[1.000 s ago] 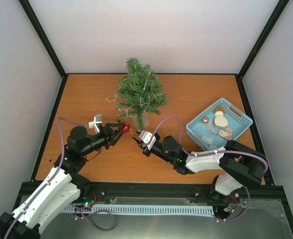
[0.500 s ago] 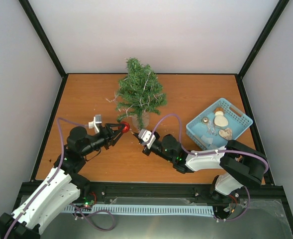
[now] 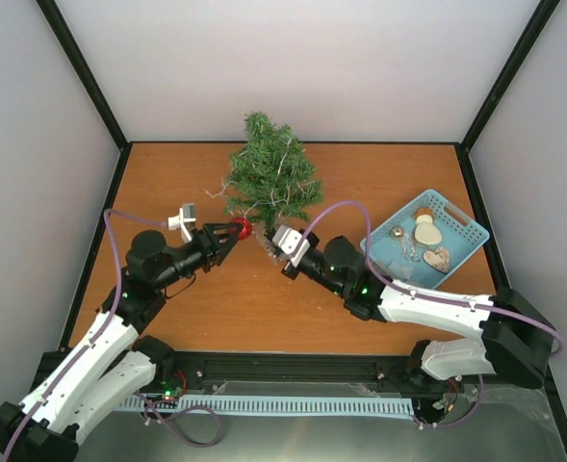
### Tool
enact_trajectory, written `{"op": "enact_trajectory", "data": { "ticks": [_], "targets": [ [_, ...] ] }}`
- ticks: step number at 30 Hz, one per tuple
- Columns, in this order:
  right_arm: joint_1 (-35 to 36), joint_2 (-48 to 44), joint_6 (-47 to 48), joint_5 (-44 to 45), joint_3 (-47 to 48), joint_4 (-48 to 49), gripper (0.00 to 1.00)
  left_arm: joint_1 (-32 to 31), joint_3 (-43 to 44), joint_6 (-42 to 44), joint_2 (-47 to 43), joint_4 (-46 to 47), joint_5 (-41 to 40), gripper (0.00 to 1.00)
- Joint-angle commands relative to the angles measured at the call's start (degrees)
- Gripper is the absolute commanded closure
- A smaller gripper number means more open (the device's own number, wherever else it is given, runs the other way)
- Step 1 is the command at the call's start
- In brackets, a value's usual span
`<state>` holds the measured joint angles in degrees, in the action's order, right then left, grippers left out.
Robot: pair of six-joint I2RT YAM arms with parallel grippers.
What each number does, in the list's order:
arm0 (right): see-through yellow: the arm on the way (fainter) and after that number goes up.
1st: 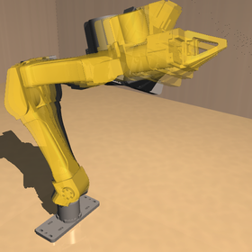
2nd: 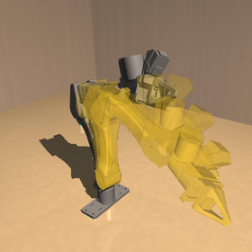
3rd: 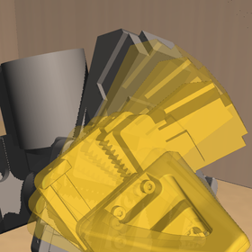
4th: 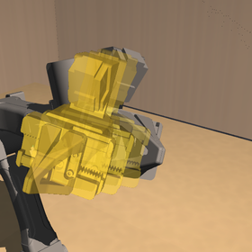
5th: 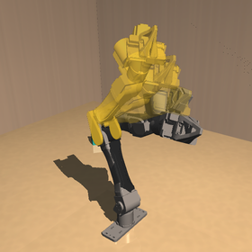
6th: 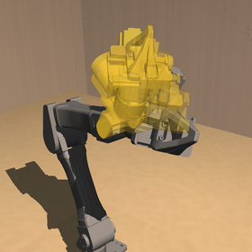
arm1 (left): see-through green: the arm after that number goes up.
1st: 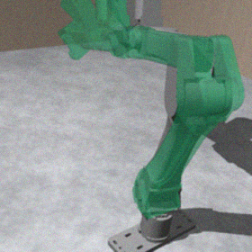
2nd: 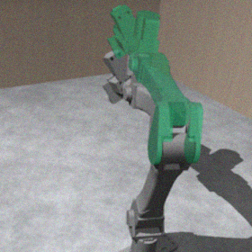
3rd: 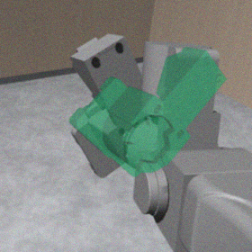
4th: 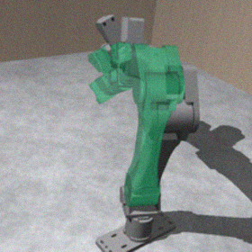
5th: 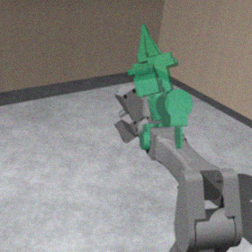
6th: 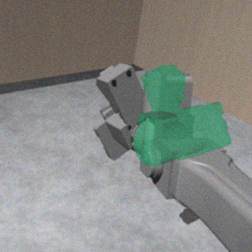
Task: Decorate the small christmas tree
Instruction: Hang the decoration item on the Christmas tree.
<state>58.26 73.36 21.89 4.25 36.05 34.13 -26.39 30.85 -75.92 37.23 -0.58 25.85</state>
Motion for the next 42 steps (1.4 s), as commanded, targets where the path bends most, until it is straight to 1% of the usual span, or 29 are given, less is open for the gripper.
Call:
{"op": "enact_trajectory", "data": {
  "ticks": [1, 6, 11, 14, 17, 22, 30, 34, 42],
  "targets": [
    [-1.75, -2.38, 5.03, -0.34, 7.56, -9.63, 0.97, -0.49, 8.84, 7.18, 3.79, 3.4, -0.65, 0.58],
    [-4.11, -2.45, 8.85, -2.84, 16.7, -18.13, 0.97, -0.48, 17.78, 12.44, 8.75, 2.46, -2.24, 0.58],
    [-7.63, 0.17, 10.58, -5.17, 26.37, -25.41, 0.97, -0.34, 22.5, 12.75, 11.97, 4.47, -5.35, 0.58],
    [-8.55, 1.75, 12.58, -5.81, 31.98, -27.79, 0.97, -0.33, 26.42, 11.74, 14.65, 6.58, -5.53, 0.59],
    [-9.68, 3.66, 12.81, -6.57, 37.41, -30.79, 0.97, -0.33, 31.28, 12.11, 18.02, 6.49, -6.28, 0.58],
    [-10.89, 5.45, 12.85, -6.73, 43.22, -32.6, 0.97, -0.28, 37.44, 12.43, 22.22, 7.56, -6.82, 0.59],
    [-13.0, 7.83, 13.25, -7.28, 49.73, -35.63, 0.97, -0.25, 42.39, 13.48, 24.51, 7.46, -9.63, 0.59],
    [-13.74, 8.85, 13.16, -7.65, 52.25, -37.03, 0.97, -0.26, 42.58, 13.34, 25.02, 8.36, -10.86, 0.59],
    [-14.73, 11.06, 13.16, -8.36, 57.02, -39.89, 0.97, -0.24, 45.02, 13.69, 28.15, 9.37, -10.83, 0.59]
  ]
}}
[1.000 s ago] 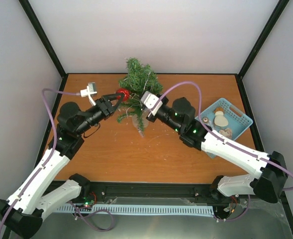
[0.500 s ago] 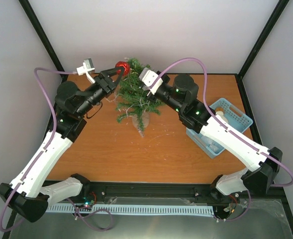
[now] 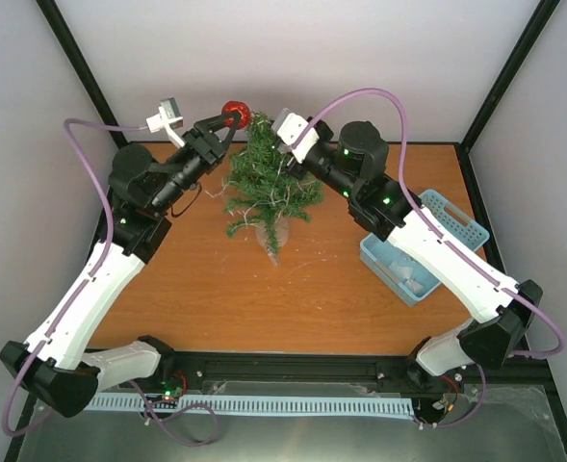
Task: Decorate the small christmas tree
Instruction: Hang the decoration item on the Christmas tree.
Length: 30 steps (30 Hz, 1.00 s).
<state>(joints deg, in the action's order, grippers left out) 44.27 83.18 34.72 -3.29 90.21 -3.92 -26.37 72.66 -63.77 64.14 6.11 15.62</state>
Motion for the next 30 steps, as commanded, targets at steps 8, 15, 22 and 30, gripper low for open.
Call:
{"op": "enact_trajectory", "data": {
  "ticks": [8, 15, 22, 30],
  "targets": [
    [-1.95, 3.83, 0.33, -1.6, 7.39, -5.2, 0.97, -0.33, 3.67, 3.1, 2.0, 2.1, -2.74, 0.6],
    [-2.91, 4.83, -0.34, -2.61, 8.68, -6.85, 0.97, -0.27, 3.74, 3.74, 2.47, 1.47, -4.54, 0.6],
    [-3.42, 5.97, -0.57, -3.71, 10.21, -8.93, 0.97, -0.26, 3.46, 3.82, 2.84, 0.74, -5.6, 0.6],
    [-3.49, 7.23, -0.5, -5.1, 12.08, -12.24, 0.97, -0.26, 1.74, 2.95, 3.12, 1.04, -4.68, 0.6]
  ]
}}
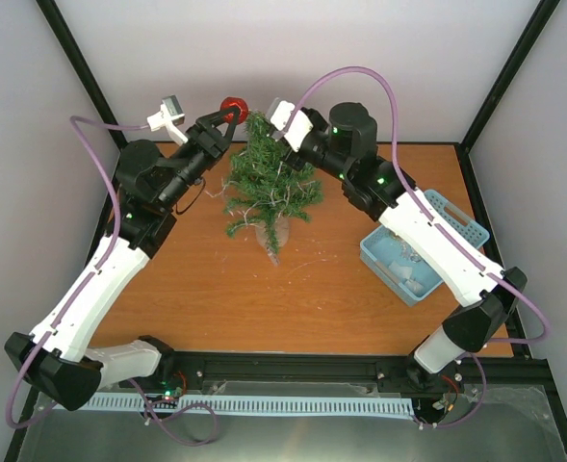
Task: Decorate the small christmas tree
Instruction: Hang the decoration item on the Christmas tree.
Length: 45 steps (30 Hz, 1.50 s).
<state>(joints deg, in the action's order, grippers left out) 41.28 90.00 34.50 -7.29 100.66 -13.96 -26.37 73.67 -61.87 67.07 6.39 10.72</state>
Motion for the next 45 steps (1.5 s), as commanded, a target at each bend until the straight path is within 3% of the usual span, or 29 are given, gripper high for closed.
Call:
{"op": "enact_trajectory", "data": {
  "ticks": [1, 11, 22, 36, 45],
  "targets": [
    [-0.54, 0.36, -0.32, -0.97, 1.49, -2.24, 0.97, -0.26, 0.44, 1.05, 0.11, 0.65, 0.06, 0.6],
    [-0.5, -1.67, 1.13, -0.39, 1.12, -1.1, 0.97, -0.26, -2.33, 0.74, -2.38, -0.14, 0.89, 0.61],
    [-0.49, -3.39, 4.22, -3.08, -2.24, 4.67, 0.97, -0.26, -7.12, -4.33, -4.35, 5.05, 6.61, 0.61],
    [-0.91, -2.93, 5.22, 0.23, -5.01, 5.75, 0.97, -0.26, -5.75, 0.46, -2.77, 2.4, 3.38, 0.62],
    [-1.02, -4.67, 3.98, 1.27, -5.62, 6.96, 0.74, -0.28, -5.6, 3.04, -2.68, 0.82, 1.14, 0.62]
  ]
}}
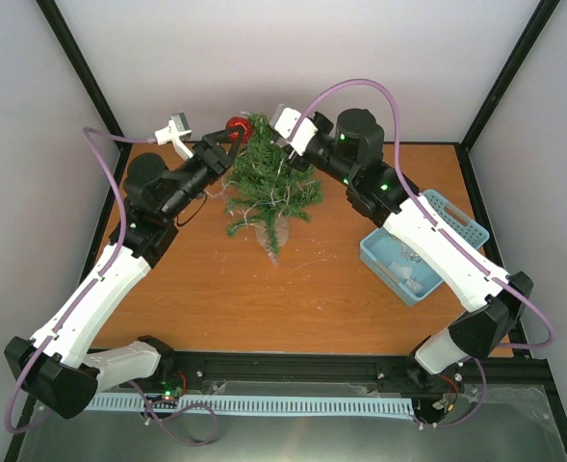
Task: Decorate the small christmas tree
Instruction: Hang the decoration item on the Christmas tree, then pick up the decoration item from the storage box.
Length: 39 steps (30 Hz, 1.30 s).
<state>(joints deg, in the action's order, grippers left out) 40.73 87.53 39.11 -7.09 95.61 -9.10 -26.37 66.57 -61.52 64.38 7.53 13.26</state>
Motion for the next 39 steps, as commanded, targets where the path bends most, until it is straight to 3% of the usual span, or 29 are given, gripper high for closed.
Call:
{"op": "enact_trajectory", "data": {
  "ticks": [1, 10, 17, 23, 27, 29, 31, 33, 39],
  "targets": [
    [-0.48, -2.41, -1.0, 1.25, -0.74, 2.09, 0.73, -0.31, 1.54, 2.84, 0.12, -0.37, -1.41, 0.62],
    [-0.56, -8.73, -5.41, 2.24, -8.54, 4.1, 0.55, -0.3, 1.14, 3.55, -0.2, -1.46, -1.99, 0.58],
    [-0.5, -15.36, -10.74, 2.33, -15.94, 4.38, 0.4, -0.26, 0.96, 3.51, -1.78, -3.34, -2.56, 0.33],
    [-0.48, -23.18, -18.04, 1.92, -25.63, 3.18, 0.33, -0.29, -0.62, 5.03, -4.99, -5.6, -4.73, 0.22],
    [-0.48, -29.47, -28.8, 7.98, -33.22, 1.6, 0.3, -0.29, -0.67, 9.98, -6.83, -10.38, -7.31, 0.16],
    [-0.48, -32.08, -31.98, 11.41, -35.69, -0.94, 0.25, -0.26, -1.29, 12.93, -8.0, -13.19, -9.28, 0.02],
    [-0.48, -33.93, -34.02, 14.7, -36.56, -4.44, 0.17, -0.25, -2.32, 16.28, -9.26, -15.4, -10.5, 0.0],
    [-0.48, -34.93, -34.27, 17.51, -36.07, -8.68, 0.01, -0.26, -3.78, 20.43, -10.7, -17.14, -11.32, 0.0],
    [-0.79, -34.88, -34.65, 30.77, -35.75, -13.3, 0.0, -0.26, -13.21, 34.96, -17.44, -18.21, -13.2, 0.0]
  ]
}}
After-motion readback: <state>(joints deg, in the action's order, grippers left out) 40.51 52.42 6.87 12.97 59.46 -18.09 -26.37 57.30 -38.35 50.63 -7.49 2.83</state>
